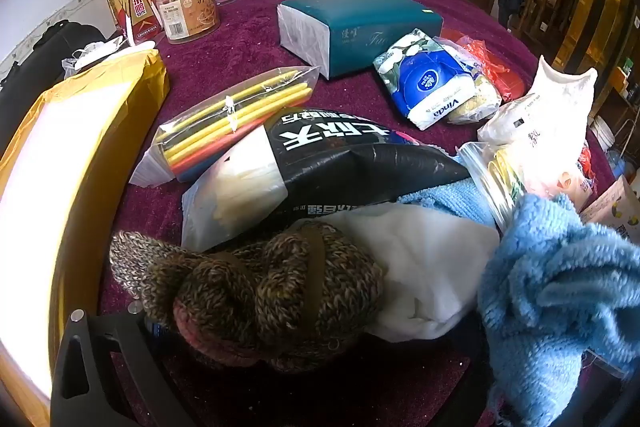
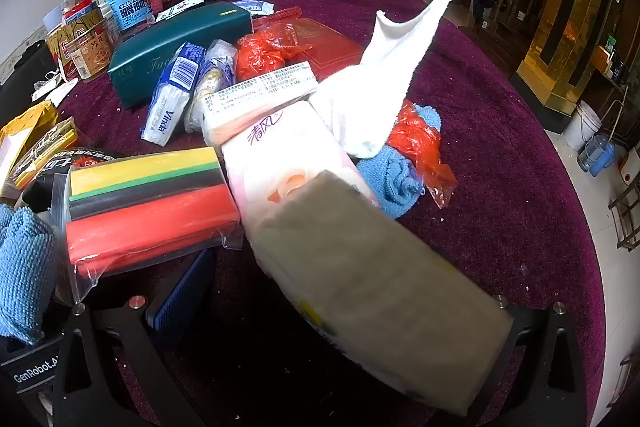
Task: Organize soft objects
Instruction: 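Grasp the blue knit towel with the left tool while the right tool grasps the white tissue pack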
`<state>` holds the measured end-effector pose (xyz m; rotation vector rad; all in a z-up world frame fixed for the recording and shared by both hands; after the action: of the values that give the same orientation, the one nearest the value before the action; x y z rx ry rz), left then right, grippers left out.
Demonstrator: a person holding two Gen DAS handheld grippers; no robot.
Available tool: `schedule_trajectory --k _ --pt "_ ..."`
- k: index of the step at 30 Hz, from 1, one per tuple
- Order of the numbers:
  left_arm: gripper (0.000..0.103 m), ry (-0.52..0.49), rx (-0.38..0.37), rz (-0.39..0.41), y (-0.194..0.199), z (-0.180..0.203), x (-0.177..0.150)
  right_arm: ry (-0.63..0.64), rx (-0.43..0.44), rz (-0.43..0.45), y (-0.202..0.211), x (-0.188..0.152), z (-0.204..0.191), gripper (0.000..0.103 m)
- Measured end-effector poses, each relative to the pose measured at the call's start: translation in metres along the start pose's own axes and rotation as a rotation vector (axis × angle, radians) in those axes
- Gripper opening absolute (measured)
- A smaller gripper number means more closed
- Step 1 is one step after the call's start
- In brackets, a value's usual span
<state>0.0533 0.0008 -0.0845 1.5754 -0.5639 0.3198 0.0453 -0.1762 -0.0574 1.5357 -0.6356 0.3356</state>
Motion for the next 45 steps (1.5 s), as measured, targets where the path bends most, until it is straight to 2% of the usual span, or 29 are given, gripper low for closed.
schedule_trajectory --k 3,16,20,23,26,28,31,33,36,37,39,40,42,45 --pt "0.103 0.013 -0.020 0.005 0.000 0.000 0.000 0.002 -0.002 0.000 -0.002 -0.001 0.001 0.103" --pt "0.103 0.009 -0.003 0.005 0.004 -0.005 -0.006 0.003 0.004 -0.002 -0.015 -0.009 0.004 0.103" --pt "0.103 0.008 -0.002 0.003 0.000 -0.002 0.000 0.013 0.004 -0.070 -0.022 -0.008 0.004 0.103" --pt "0.103 0.008 -0.003 0.002 0.000 -0.001 0.000 0.020 -0.006 -0.080 -0.022 -0.009 0.002 0.103" --pt "0.102 -0.013 -0.026 0.009 0.002 0.001 -0.001 0.018 -0.012 -0.112 -0.020 -0.012 0.002 0.103" --pt "0.101 -0.006 -0.069 0.019 0.011 -0.002 -0.006 -0.009 -0.032 -0.111 -0.013 -0.016 0.007 0.103" --pt "0.101 0.041 -0.134 0.060 0.037 -0.010 -0.010 0.023 -0.033 -0.029 0.013 -0.017 0.006 0.103" --pt "0.101 0.031 -0.129 0.116 0.056 -0.015 -0.005 0.043 -0.024 0.056 0.036 -0.014 0.004 0.103" --pt "0.101 0.006 -0.085 0.245 0.095 -0.029 0.004 0.024 0.043 0.260 0.087 -0.004 0.002 0.103" --pt "0.101 0.008 -0.081 0.304 0.112 -0.035 0.007 0.023 0.064 0.371 0.109 0.002 0.001 0.103" --pt "0.102 0.019 -0.081 0.376 0.129 -0.042 0.010 0.046 0.097 0.474 0.127 0.012 -0.005 0.103" --pt "0.102 0.014 -0.080 0.402 0.133 -0.045 0.011 0.065 0.098 0.462 0.124 0.020 -0.008 0.103" --pt "0.102 0.017 -0.090 0.363 0.125 -0.047 0.010 0.082 0.099 0.414 0.110 0.037 -0.011 0.103" --pt "0.102 0.025 -0.100 0.329 0.120 -0.049 0.003 0.017 0.057 0.422 0.092 0.057 0.007 0.103"
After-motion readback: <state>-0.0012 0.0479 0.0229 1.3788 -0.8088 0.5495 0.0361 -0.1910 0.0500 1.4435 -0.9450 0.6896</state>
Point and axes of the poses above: each gripper's, at about its wrist camera, not at the fingertips, and y roughly against the way its jaws point, z to its right, x to its top, the point moved 10 cm from there along -y, roughly the way its jaws point, and after that the axes turned 11 degrees about -y, right-handed, at the moved point
